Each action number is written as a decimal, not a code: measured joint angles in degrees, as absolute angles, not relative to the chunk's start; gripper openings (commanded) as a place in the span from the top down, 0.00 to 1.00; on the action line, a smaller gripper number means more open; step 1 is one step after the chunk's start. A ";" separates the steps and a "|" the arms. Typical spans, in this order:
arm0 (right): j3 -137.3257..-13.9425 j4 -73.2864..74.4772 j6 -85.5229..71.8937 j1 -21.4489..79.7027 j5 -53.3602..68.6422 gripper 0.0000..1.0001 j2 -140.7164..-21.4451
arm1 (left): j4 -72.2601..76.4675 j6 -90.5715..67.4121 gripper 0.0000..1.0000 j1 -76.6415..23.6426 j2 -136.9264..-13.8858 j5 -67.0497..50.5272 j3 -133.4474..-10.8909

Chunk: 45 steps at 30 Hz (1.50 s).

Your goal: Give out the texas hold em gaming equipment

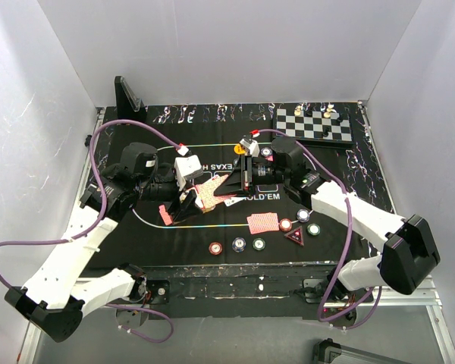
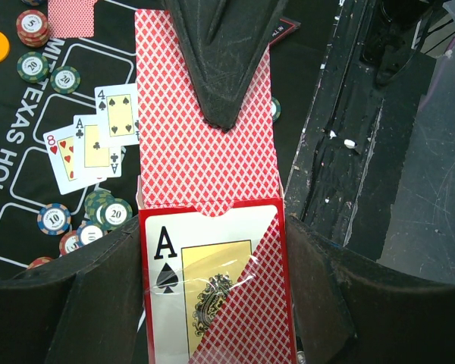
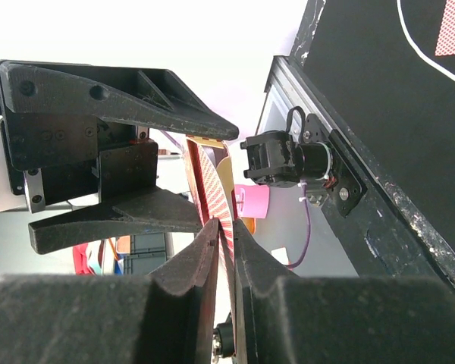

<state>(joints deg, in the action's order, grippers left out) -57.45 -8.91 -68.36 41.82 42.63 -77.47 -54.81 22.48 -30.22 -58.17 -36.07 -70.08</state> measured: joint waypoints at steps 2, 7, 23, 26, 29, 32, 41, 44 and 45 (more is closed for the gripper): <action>-57.45 -8.51 -68.23 41.67 42.63 0.82 -77.30 | -54.83 22.46 0.82 -30.22 -58.17 -36.07 -70.08; -57.45 -6.52 -67.31 41.08 42.83 0.85 -76.31 | -54.81 22.46 0.82 -30.22 -58.17 -36.10 -70.08; -57.45 -1.30 -64.31 35.86 43.90 0.99 -72.05 | -54.81 22.46 0.82 -30.22 -58.17 -36.12 -70.08; -57.45 -0.58 -64.05 33.82 44.34 0.99 -71.48 | -54.81 22.46 0.82 -30.22 -58.17 -36.12 -70.08; -57.36 0.64 -62.48 30.96 44.77 0.99 -70.96 | -54.81 22.46 0.82 -30.22 -58.17 -36.12 -70.08; -57.19 2.90 -59.37 27.79 44.82 0.99 -71.96 | -54.85 22.55 0.82 -30.33 -58.08 -33.89 -70.08; -58.52 12.21 -47.20 24.34 38.59 0.99 -89.43 | -54.85 22.41 0.82 -30.13 -57.91 -35.46 -70.08; -61.84 14.70 -44.14 24.34 36.07 0.99 -96.38 | -54.83 22.39 0.82 -30.13 -57.91 -35.62 -70.08; -63.24 15.18 -43.20 24.34 35.29 0.99 -98.61 | -54.83 22.39 0.82 -30.13 -57.91 -35.64 -70.08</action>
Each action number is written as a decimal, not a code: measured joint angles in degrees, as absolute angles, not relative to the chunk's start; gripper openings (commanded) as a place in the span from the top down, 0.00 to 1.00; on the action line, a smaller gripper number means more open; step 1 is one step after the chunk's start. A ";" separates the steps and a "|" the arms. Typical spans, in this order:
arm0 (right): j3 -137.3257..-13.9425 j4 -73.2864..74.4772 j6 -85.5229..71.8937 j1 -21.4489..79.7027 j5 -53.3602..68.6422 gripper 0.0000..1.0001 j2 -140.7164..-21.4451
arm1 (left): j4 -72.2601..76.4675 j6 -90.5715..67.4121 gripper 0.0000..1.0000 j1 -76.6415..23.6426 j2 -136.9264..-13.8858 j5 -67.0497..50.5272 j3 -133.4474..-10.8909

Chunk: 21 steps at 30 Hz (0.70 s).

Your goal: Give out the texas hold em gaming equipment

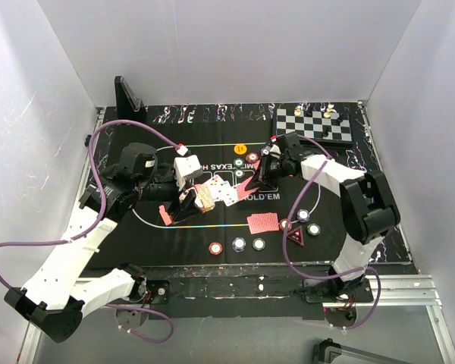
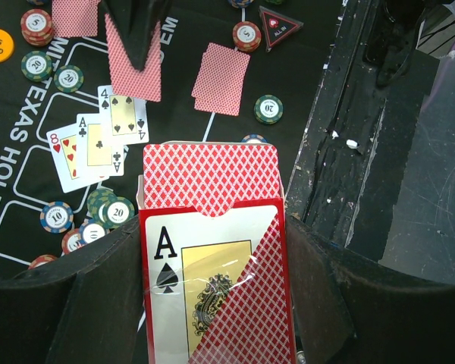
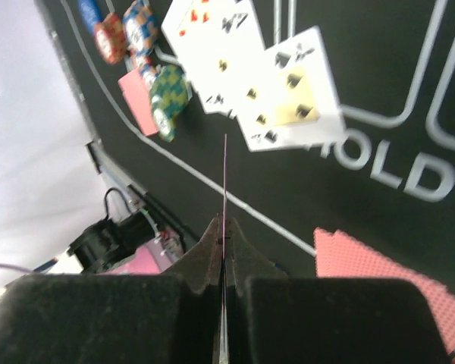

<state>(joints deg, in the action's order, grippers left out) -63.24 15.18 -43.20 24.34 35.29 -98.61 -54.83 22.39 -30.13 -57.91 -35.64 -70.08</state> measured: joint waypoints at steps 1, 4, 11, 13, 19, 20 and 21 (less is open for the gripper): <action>-64.71 15.64 -42.48 24.34 34.41 0.99 -100.60 | -54.83 22.39 0.82 -30.13 -57.91 -35.64 -70.08; -68.03 16.60 -40.58 24.34 32.05 0.99 -104.64 | -54.83 22.39 0.82 -30.13 -57.91 -35.64 -70.08; -72.79 17.72 -38.00 24.34 26.83 0.99 -110.72 | -54.83 22.44 0.82 -30.13 -57.89 -35.64 -70.08; -72.82 18.33 -37.69 24.34 25.96 0.99 -111.85 | -54.83 22.44 0.82 -30.13 -57.89 -35.64 -70.08; -72.75 19.64 -37.30 24.34 23.83 0.99 -113.54 | -54.83 22.44 0.82 -30.13 -57.82 -35.64 -70.08; -72.66 19.66 -37.26 24.34 23.55 0.95 -113.54 | -54.83 22.44 0.82 -30.13 -57.78 -35.64 -70.08; -72.64 19.68 -37.23 24.34 23.27 0.90 -113.54 | -54.83 22.44 0.82 -30.13 -57.71 -35.62 -70.08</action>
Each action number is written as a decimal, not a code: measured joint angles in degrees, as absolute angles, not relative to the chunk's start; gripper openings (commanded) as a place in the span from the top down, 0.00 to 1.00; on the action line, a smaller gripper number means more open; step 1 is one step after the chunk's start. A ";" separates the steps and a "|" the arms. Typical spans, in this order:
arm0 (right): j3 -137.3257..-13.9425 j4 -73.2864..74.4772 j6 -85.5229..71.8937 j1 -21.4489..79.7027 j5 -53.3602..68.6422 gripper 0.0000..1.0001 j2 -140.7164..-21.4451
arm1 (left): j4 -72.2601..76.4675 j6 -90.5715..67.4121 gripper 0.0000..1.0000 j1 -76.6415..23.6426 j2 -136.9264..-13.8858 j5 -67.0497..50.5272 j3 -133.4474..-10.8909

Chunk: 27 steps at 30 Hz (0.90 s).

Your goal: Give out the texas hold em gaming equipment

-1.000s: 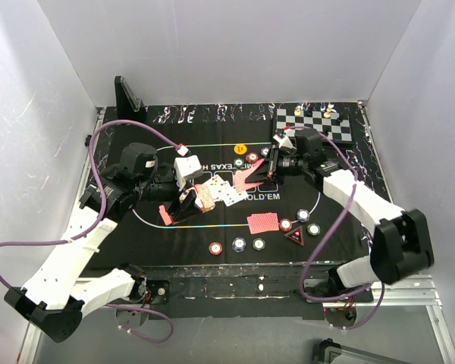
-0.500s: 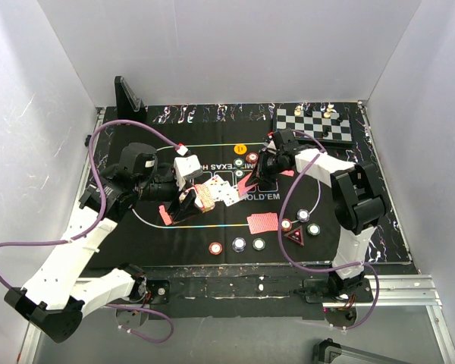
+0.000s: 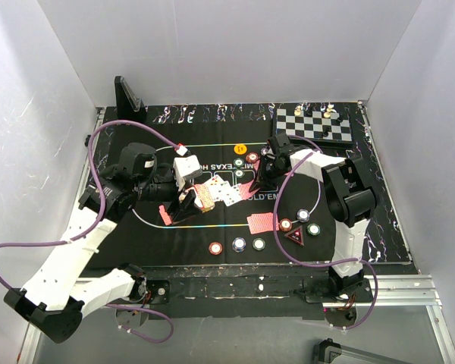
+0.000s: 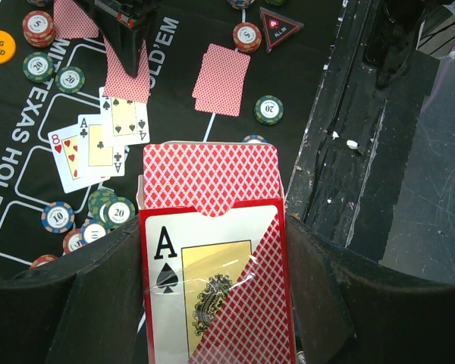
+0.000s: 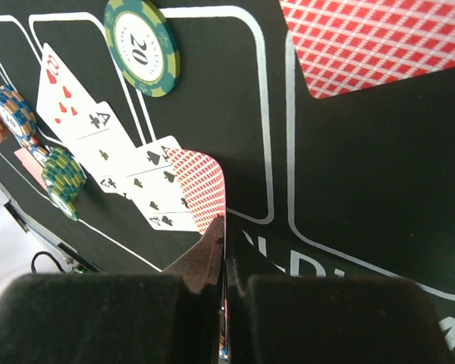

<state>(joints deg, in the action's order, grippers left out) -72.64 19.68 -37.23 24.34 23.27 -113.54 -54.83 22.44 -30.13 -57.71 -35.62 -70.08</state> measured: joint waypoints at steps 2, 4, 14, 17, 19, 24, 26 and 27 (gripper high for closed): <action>-72.64 20.05 -37.17 24.34 22.68 0.74 -113.54 | -54.83 22.44 0.82 -30.13 -57.58 -35.64 -70.08; -72.64 20.56 -37.08 24.34 22.15 0.64 -113.54 | -54.83 22.41 0.82 -30.13 -57.52 -35.64 -70.08; -74.94 24.64 -36.25 24.51 20.82 0.43 -113.45 | -54.83 22.39 0.82 -30.13 -57.49 -35.64 -70.08; -75.24 26.98 -35.59 24.51 18.68 0.42 -112.84 | -54.83 22.39 0.82 -30.13 -57.49 -35.62 -70.08; -75.24 29.04 -35.14 24.51 16.56 0.41 -112.12 | -54.85 22.39 0.82 -30.13 -57.49 -35.64 -70.08; -75.24 34.83 -33.54 24.49 11.03 0.38 -110.54 | -54.83 22.39 0.82 -30.13 -57.52 -35.64 -70.08; -75.16 36.53 -33.28 24.47 9.69 0.27 -109.47 | -54.83 22.39 0.82 -30.13 -57.52 -35.64 -70.08; -74.94 36.86 -33.26 24.47 9.43 0.20 -108.62 | -54.85 22.41 0.82 -30.13 -57.52 -35.64 -70.08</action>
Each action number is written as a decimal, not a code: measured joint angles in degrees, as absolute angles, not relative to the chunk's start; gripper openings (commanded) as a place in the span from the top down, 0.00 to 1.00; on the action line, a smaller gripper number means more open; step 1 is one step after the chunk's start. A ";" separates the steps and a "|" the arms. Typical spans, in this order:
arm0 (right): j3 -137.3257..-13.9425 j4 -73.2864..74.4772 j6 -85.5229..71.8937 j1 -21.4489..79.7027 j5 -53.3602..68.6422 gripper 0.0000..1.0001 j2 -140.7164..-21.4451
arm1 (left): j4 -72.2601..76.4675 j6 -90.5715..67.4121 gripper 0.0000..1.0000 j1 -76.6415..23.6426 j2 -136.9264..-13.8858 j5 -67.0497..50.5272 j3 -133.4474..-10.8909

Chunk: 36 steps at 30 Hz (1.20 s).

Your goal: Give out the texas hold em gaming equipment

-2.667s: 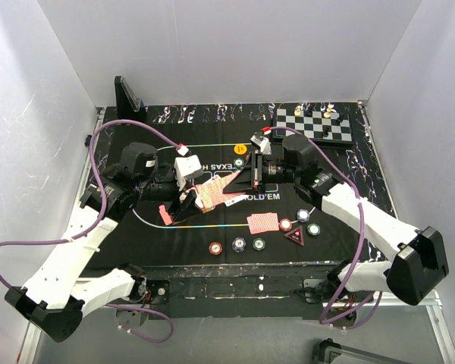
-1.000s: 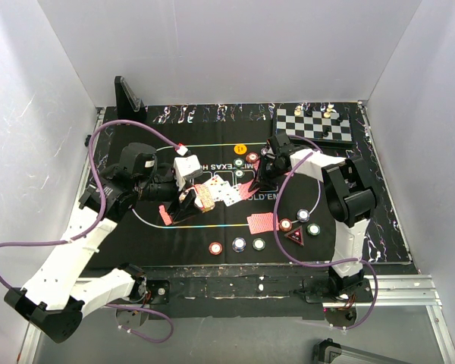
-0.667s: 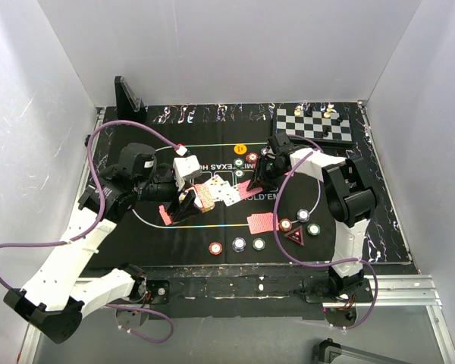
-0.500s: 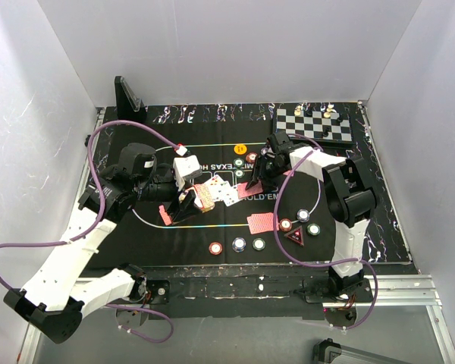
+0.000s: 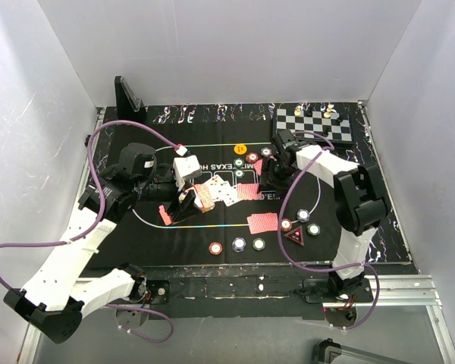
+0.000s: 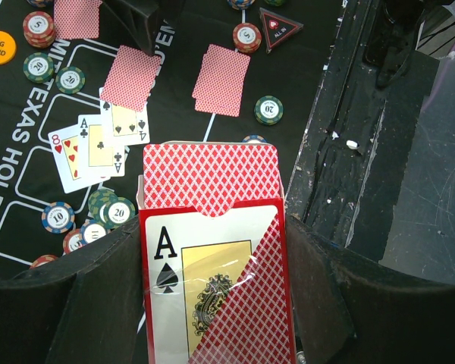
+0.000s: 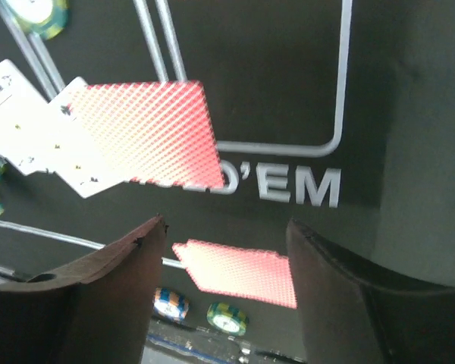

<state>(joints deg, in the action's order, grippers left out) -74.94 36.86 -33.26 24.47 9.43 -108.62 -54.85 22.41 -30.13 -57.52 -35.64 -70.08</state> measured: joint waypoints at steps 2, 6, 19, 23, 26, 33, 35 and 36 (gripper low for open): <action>-73.49 36.51 -33.78 24.45 10.13 0.17 -105.12 | -54.83 22.39 0.82 -30.13 -57.52 -35.66 -70.08; -69.08 33.58 -36.32 24.40 17.39 0.14 -92.55 | -54.83 22.41 0.82 -30.13 -57.54 -35.83 -70.08; -68.71 12.25 -51.11 37.32 39.20 0.11 -79.26 | -54.78 22.28 0.82 -30.13 -57.67 -36.07 -70.08; -68.86 9.63 -53.30 41.23 39.94 0.11 -80.82 | -54.78 22.28 0.82 -30.13 -57.67 -36.07 -70.08; -68.73 6.83 -55.51 42.54 40.29 0.10 -81.65 | -54.78 22.28 0.82 -30.13 -57.67 -36.07 -70.08; -68.51 0.60 -59.13 45.60 40.01 0.12 -83.59 | -54.78 22.33 0.82 -30.13 -57.67 -36.07 -70.08; -68.51 0.23 -59.72 46.50 39.72 0.17 -84.34 | -54.81 22.33 0.82 -30.13 -57.67 -36.07 -70.08; -68.42 0.10 -59.92 46.81 39.62 0.19 -84.64 | -54.78 22.33 0.82 -30.13 -57.67 -36.07 -70.08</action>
<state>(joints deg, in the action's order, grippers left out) -68.42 0.10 -59.92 46.81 39.62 -84.64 -54.78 22.33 -30.13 -57.67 -36.07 -70.08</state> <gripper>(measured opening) 0.870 0.635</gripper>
